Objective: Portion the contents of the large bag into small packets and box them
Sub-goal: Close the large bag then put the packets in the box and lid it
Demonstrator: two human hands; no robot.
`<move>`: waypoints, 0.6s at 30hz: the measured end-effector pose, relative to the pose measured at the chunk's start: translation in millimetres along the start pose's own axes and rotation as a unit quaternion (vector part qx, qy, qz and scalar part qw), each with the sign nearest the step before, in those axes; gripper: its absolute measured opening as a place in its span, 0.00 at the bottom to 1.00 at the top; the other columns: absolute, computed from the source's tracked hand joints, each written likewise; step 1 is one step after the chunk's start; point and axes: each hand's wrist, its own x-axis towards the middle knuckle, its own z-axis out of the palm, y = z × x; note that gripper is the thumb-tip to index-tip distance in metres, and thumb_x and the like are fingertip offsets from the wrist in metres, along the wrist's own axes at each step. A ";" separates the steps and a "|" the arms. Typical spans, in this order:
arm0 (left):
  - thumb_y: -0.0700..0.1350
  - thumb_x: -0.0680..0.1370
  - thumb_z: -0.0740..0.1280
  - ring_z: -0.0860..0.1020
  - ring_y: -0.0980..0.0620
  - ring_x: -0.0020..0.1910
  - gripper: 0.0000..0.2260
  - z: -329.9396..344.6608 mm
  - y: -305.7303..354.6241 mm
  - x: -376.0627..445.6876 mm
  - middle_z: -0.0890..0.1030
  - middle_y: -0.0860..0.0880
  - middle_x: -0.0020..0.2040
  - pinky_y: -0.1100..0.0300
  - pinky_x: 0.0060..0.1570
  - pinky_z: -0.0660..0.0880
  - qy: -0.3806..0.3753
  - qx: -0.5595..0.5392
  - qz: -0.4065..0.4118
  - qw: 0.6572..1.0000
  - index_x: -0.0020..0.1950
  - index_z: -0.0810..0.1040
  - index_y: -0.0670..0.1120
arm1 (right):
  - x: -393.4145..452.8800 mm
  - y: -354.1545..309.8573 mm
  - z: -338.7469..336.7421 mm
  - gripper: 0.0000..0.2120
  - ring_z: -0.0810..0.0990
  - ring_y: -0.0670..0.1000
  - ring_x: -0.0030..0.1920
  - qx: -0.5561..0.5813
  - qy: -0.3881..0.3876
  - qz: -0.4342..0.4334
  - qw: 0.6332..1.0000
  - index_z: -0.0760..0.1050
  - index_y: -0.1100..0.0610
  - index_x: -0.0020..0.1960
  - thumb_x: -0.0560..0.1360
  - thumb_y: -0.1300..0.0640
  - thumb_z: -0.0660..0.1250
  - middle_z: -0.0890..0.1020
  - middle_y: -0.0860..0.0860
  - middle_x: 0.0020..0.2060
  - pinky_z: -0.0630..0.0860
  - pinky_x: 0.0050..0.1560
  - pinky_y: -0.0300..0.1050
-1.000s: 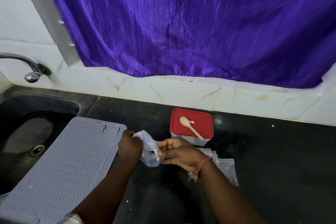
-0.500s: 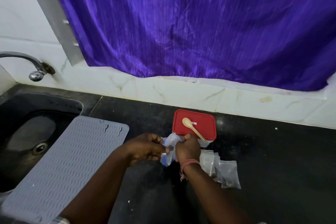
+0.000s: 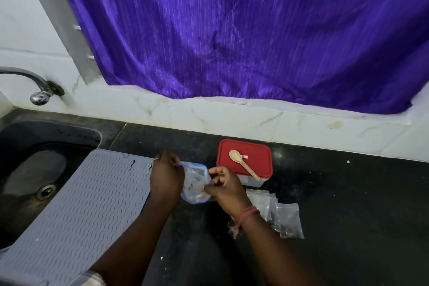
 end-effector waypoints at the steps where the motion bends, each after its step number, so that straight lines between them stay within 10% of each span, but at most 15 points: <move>1: 0.38 0.78 0.67 0.79 0.46 0.43 0.08 0.7 -1.0 0.3 0.79 0.47 0.41 0.61 0.36 0.69 -0.028 -0.020 -0.004 0.999 0.41 0.74 0.47 | 4.5 1.3 -1.9 0.13 0.78 0.49 0.38 -0.014 0.067 0.002 0.998 0.77 0.52 0.45 0.70 0.69 0.71 0.79 0.49 0.35 0.77 0.42 0.47; 5: 0.32 0.75 0.70 0.78 0.45 0.39 0.06 -12.2 15.2 -10.4 0.78 0.40 0.41 0.59 0.34 0.76 -0.304 -0.291 -0.061 0.905 0.45 0.75 0.41 | 13.7 -1.6 -12.8 0.19 0.75 0.50 0.39 -0.120 0.289 -0.050 0.949 0.66 0.49 0.33 0.72 0.71 0.62 0.78 0.48 0.34 0.68 0.40 0.37; 8: 0.30 0.74 0.71 0.82 0.50 0.38 0.08 -17.6 25.2 -19.1 0.81 0.40 0.43 0.62 0.34 0.79 -0.417 -0.305 -0.072 0.853 0.49 0.76 0.38 | 12.1 0.1 -14.2 0.23 0.80 0.49 0.51 -0.147 0.321 -0.150 0.923 0.60 0.44 0.35 0.73 0.72 0.59 0.84 0.50 0.53 0.74 0.52 0.42; 12: 0.35 0.72 0.72 0.80 0.48 0.33 0.03 -4.6 9.3 -5.0 0.82 0.43 0.35 0.55 0.36 0.79 -0.147 -0.128 -0.096 0.976 0.41 0.79 0.40 | 12.8 8.4 -11.0 0.22 0.79 0.45 0.56 -0.078 0.254 -0.178 0.947 0.70 0.43 0.45 0.71 0.73 0.63 0.79 0.51 0.53 0.75 0.57 0.42; 18: 0.38 0.77 0.68 0.78 0.47 0.41 0.02 -4.3 -6.5 1.0 0.79 0.47 0.40 0.55 0.44 0.73 0.051 -0.230 -0.116 0.965 0.45 0.76 0.43 | -1.2 -3.4 -10.9 0.25 0.82 0.53 0.45 0.130 -0.109 0.032 0.985 0.78 0.58 0.62 0.67 0.66 0.78 0.83 0.57 0.48 0.80 0.45 0.48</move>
